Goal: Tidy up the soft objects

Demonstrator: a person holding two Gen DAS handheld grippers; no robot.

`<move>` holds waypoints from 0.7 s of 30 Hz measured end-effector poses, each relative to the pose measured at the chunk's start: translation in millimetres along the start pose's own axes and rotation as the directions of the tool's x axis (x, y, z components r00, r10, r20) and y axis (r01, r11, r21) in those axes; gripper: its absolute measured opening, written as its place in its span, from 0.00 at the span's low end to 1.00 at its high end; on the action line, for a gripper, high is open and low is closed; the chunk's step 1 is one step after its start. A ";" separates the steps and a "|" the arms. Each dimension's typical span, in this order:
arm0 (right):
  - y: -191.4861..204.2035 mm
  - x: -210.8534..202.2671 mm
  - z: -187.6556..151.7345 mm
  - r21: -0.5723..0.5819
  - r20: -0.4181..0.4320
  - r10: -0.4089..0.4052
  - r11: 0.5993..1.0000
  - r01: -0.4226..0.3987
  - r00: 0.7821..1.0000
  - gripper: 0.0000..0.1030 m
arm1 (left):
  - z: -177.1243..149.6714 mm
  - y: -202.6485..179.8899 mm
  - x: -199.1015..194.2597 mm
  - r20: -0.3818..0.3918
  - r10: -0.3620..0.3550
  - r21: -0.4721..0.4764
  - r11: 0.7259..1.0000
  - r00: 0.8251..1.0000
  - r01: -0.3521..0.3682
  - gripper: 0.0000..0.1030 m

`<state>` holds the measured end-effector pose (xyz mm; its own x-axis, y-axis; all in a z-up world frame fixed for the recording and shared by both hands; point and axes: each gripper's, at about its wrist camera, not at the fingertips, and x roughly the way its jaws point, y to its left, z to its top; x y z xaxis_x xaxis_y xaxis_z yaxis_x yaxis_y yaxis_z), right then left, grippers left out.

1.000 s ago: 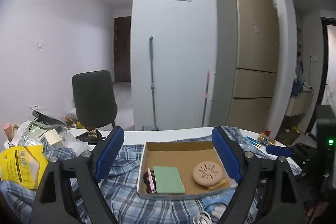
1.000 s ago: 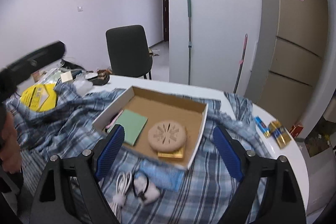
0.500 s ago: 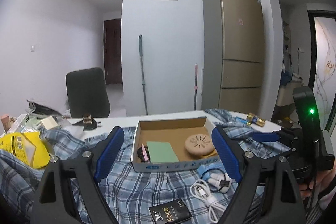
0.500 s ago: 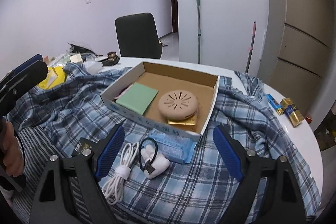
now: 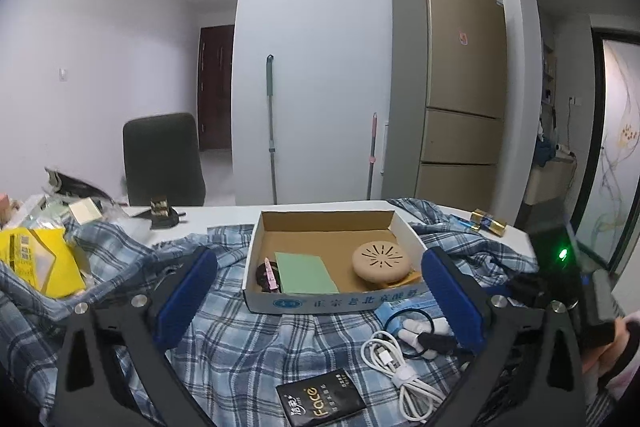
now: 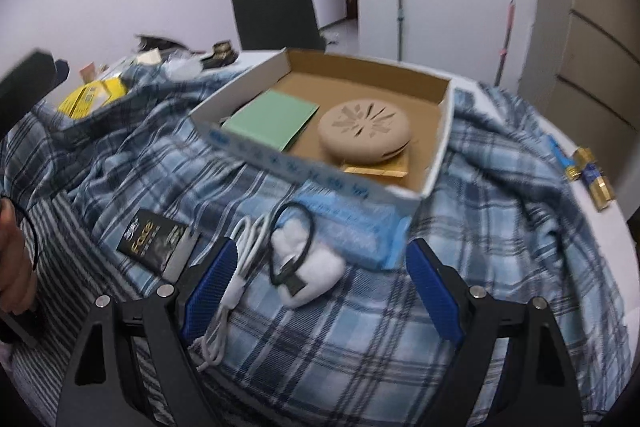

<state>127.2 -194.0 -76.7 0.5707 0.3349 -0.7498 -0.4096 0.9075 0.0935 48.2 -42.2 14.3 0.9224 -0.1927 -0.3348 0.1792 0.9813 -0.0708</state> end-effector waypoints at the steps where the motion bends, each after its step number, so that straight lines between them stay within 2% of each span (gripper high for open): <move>1: 1.1 2.8 -1.2 -0.002 -0.012 0.009 1.000 -0.009 1.000 0.80 | 0.0 1.7 0.4 -0.003 -0.003 -0.010 1.000 1.000 0.003 1.00; 9: 3.9 18.2 -5.0 0.001 -0.072 0.064 0.998 -0.064 0.995 0.59 | -2.0 6.4 6.8 -0.036 -0.002 -0.038 0.999 0.999 0.000 1.00; 11: 3.1 23.4 -5.3 0.007 -0.094 0.059 0.998 -0.058 0.994 0.42 | -2.5 5.6 8.2 -0.043 0.005 -0.035 0.999 0.999 -0.007 1.00; 13: 2.7 26.2 -5.5 0.009 -0.106 0.056 0.998 -0.055 0.993 0.34 | -3.4 6.0 8.2 -0.043 0.009 -0.038 0.999 0.999 -0.011 1.00; 15: 3.1 25.7 -5.6 0.006 -0.100 0.050 0.999 -0.050 0.994 0.33 | -3.7 6.4 9.4 -0.047 0.013 -0.036 0.999 0.999 -0.015 1.00; 18: 5.5 22.1 -5.8 -0.012 -0.083 0.046 0.999 -0.047 0.996 0.26 | -4.5 6.5 12.7 -0.068 0.013 -0.029 0.999 0.998 -0.015 1.00; 21: 8.1 17.0 -6.1 -0.029 -0.058 0.038 0.999 -0.040 0.998 0.25 | 0.6 4.0 17.4 -0.097 -0.014 0.014 1.000 0.995 0.015 1.00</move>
<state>129.2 -182.5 -92.7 0.5121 0.3538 -0.7827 -0.4526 0.8856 0.1042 65.2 -41.7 8.8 0.8820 -0.2061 -0.4237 0.1982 0.9781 -0.0632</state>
